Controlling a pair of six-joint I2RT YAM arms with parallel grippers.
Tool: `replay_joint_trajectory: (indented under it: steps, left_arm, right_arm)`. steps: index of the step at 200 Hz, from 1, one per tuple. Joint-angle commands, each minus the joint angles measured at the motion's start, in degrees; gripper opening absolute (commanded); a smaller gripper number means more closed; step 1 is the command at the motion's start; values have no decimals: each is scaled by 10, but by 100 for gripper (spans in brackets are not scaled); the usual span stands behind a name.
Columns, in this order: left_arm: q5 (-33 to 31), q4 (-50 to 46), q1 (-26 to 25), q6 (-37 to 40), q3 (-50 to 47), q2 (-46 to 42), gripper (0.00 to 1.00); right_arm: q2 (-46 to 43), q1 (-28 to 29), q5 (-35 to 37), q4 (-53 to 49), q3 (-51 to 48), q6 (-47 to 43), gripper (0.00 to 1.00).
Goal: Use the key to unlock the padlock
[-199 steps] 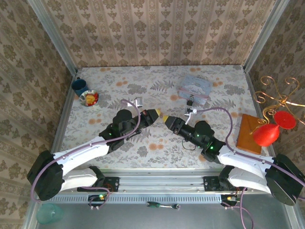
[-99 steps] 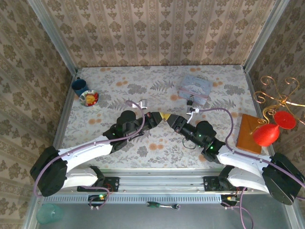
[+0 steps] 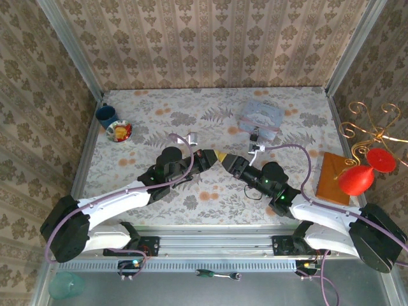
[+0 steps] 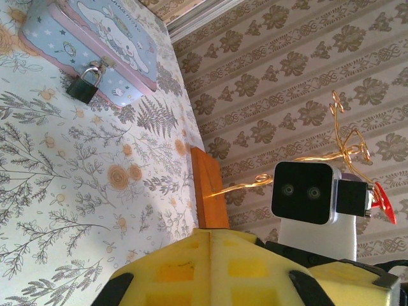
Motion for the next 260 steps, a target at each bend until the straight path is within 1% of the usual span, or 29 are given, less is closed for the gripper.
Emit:
replay_joint_trajectory:
  steps: [1, 29, 60, 105, 123, 172, 209, 260]
  left_arm:
    - [5, 23, 4, -4, 8, -5, 0]
    - [9, 20, 6, -3, 9, -7, 0]
    - [11, 12, 12, 1, 9, -17, 0]
    - [21, 16, 21, -4, 9, -19, 0]
    - [18, 11, 19, -3, 7, -22, 0]
    - [18, 13, 19, -5, -2, -27, 0]
    - [8, 13, 10, 2, -6, -26, 0]
    - [-2, 15, 5, 11, -10, -23, 0]
  right_arm:
    - [-2, -1, -13, 1, -5, -4, 42]
    - [0, 0, -11, 1, -4, 3, 35]
    - [9, 0, -16, 1, 0, 7, 35]
    - [38, 1, -49, 0, 30, 26, 35]
    - [41, 2, -49, 20, 24, 30, 33]
    - [21, 1, -40, 11, 19, 26, 23]
    - [17, 2, -44, 17, 19, 28, 15]
    - [7, 3, -36, -7, 22, 26, 1]
